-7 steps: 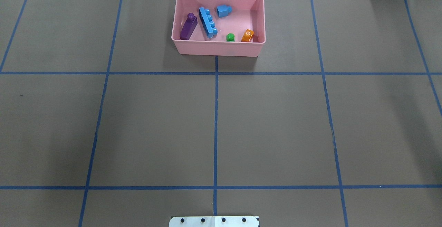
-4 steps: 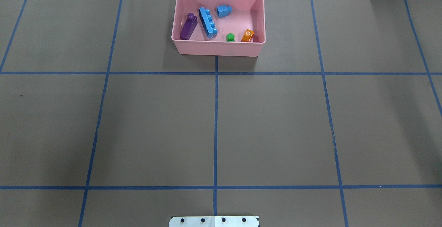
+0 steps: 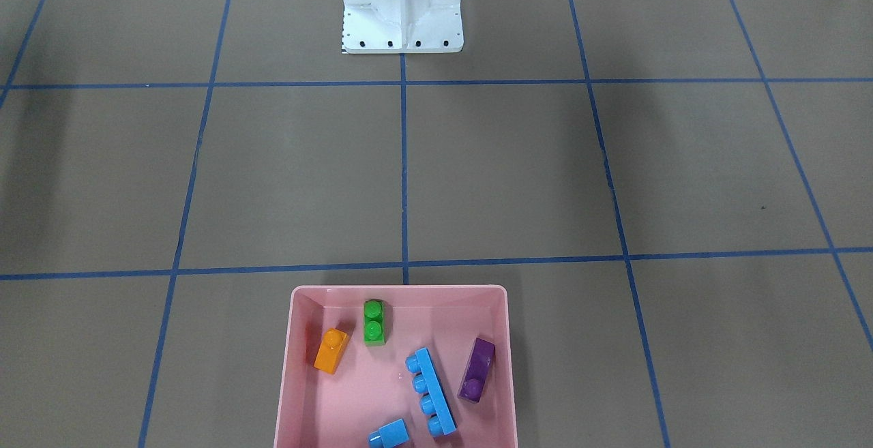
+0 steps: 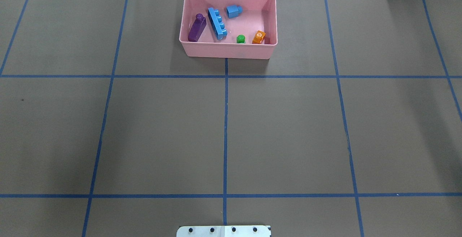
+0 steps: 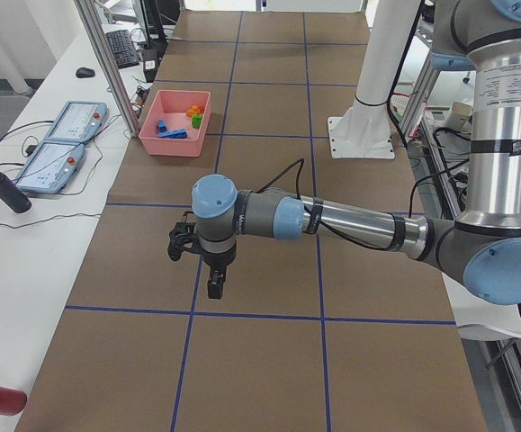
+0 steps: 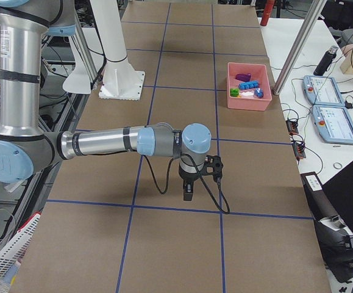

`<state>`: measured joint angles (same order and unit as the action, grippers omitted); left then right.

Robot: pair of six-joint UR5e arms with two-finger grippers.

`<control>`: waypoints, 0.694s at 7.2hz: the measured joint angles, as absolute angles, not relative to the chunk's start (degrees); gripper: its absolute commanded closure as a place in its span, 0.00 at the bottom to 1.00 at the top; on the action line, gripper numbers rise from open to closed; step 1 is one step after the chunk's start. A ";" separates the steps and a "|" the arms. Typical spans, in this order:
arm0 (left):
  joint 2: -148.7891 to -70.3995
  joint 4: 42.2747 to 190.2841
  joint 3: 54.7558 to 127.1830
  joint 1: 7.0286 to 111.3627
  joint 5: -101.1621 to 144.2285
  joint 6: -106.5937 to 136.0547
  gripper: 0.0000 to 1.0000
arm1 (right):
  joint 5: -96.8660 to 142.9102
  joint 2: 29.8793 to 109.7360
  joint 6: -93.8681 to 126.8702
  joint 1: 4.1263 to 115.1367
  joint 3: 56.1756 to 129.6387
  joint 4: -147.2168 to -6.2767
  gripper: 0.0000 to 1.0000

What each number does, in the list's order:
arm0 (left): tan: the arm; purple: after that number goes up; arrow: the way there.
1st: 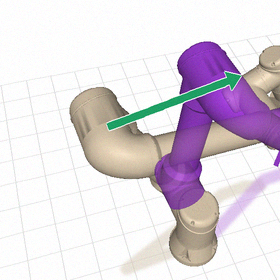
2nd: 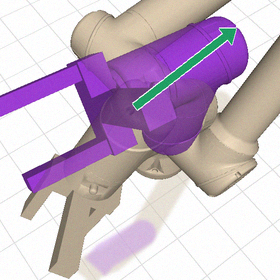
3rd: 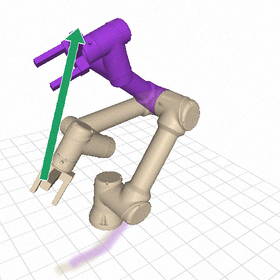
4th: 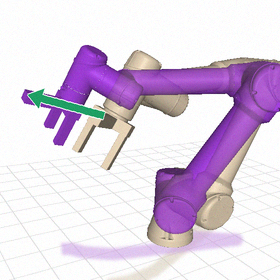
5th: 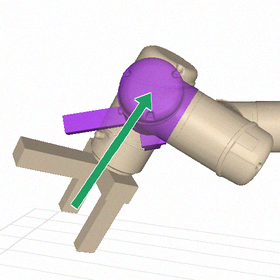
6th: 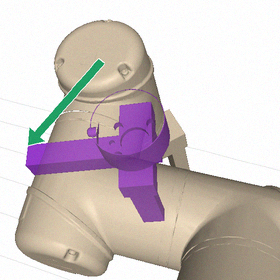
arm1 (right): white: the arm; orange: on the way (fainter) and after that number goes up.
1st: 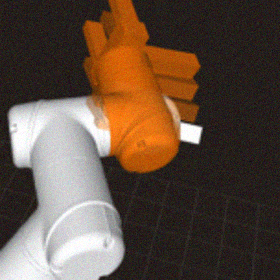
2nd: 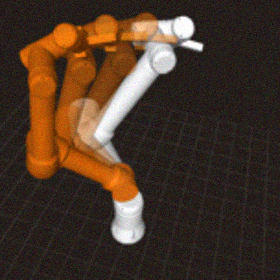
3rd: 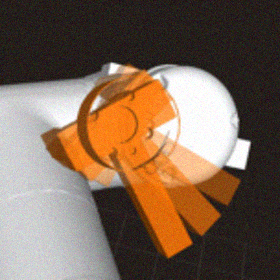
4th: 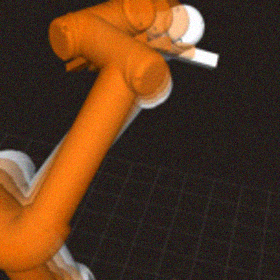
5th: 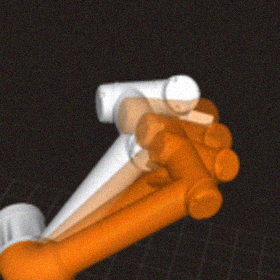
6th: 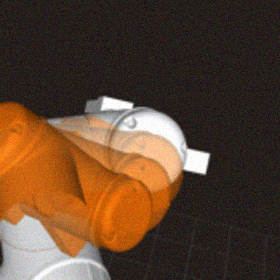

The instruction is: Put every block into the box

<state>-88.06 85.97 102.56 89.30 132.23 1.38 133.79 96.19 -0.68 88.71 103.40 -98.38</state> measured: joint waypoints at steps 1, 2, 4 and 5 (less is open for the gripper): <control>-88.07 85.96 102.75 89.30 132.25 1.35 0.00 | 133.82 96.16 -0.41 88.70 102.18 -96.84 0.00; -88.00 85.98 102.82 89.30 132.26 1.33 0.00 | 133.85 96.16 -0.34 88.69 101.42 -96.07 0.00; -87.84 86.03 102.84 89.30 132.27 1.32 0.00 | 133.91 96.16 -0.33 88.68 101.03 -95.74 0.00; -87.79 86.04 102.84 89.30 132.24 1.32 0.00 | 133.93 96.15 -0.29 88.68 101.01 -95.70 0.00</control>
